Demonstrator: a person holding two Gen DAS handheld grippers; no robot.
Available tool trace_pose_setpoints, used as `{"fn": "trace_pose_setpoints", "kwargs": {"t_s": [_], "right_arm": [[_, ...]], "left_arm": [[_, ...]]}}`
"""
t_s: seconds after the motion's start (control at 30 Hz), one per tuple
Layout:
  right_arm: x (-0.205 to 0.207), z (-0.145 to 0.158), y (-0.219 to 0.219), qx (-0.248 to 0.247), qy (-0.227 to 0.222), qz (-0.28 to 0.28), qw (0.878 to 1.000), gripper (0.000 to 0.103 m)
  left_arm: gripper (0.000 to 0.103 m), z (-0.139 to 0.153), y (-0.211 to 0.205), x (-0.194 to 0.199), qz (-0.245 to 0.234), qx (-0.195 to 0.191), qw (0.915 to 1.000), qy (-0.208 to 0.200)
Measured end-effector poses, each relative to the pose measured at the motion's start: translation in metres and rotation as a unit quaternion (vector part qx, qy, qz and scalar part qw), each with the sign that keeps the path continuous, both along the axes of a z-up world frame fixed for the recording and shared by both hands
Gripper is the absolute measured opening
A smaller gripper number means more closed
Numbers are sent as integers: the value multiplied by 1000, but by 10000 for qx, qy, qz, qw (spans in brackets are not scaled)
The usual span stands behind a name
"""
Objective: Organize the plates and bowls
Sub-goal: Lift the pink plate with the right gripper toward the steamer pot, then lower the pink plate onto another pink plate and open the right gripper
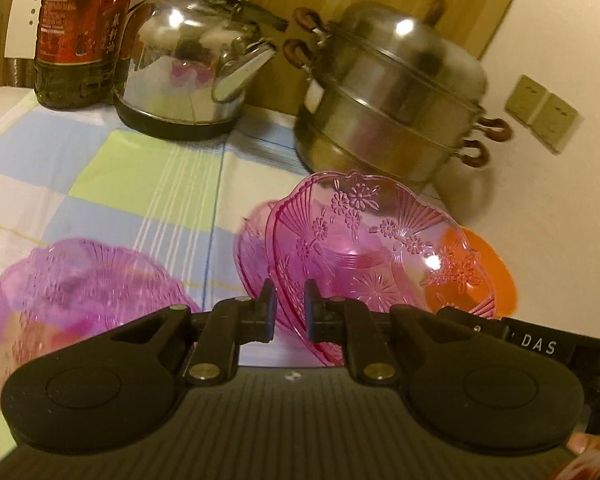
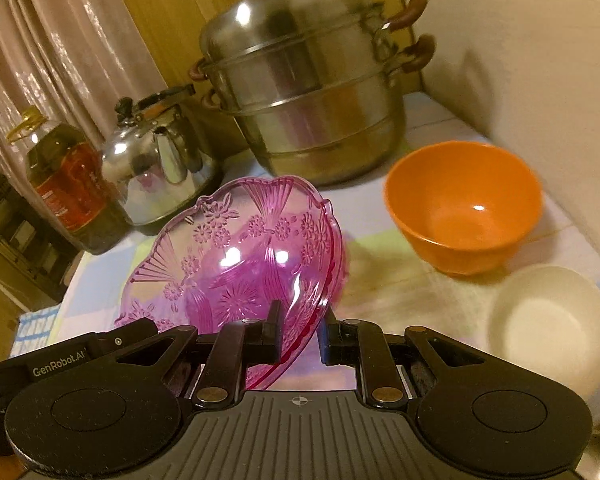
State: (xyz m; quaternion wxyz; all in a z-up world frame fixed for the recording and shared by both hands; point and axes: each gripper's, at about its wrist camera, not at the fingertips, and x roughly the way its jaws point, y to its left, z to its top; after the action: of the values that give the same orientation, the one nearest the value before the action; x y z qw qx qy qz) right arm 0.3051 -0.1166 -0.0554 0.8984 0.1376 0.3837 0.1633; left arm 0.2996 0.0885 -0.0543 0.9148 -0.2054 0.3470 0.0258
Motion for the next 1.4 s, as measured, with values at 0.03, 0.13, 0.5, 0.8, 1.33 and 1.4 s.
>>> {"fn": "trace_pose_setpoints", "kwargs": {"t_s": [0.03, 0.13, 0.5, 0.8, 1.33, 1.4], "right_arm": [[8, -3, 3, -20, 34, 14, 10000, 17], [23, -7, 11, -129, 37, 70, 9999, 17], [61, -29, 24, -342, 232, 109, 9991, 18], [68, -39, 32, -729, 159, 152, 9971, 19], [66, -40, 38, -902, -1, 212, 9957, 41], [66, -38, 36, -898, -40, 142, 9959, 44]], "left_arm": [[12, -3, 4, 6, 19, -20, 10000, 40], [12, -9, 9, 22, 12, 67, 9999, 122], [13, -29, 10, 61, -176, 399, 9983, 395], [15, -34, 0, 72, -398, 801, 9945, 550], [22, -40, -8, 75, -477, 1136, 9901, 675], [24, -39, -7, 74, -471, 1137, 9904, 631]]}}
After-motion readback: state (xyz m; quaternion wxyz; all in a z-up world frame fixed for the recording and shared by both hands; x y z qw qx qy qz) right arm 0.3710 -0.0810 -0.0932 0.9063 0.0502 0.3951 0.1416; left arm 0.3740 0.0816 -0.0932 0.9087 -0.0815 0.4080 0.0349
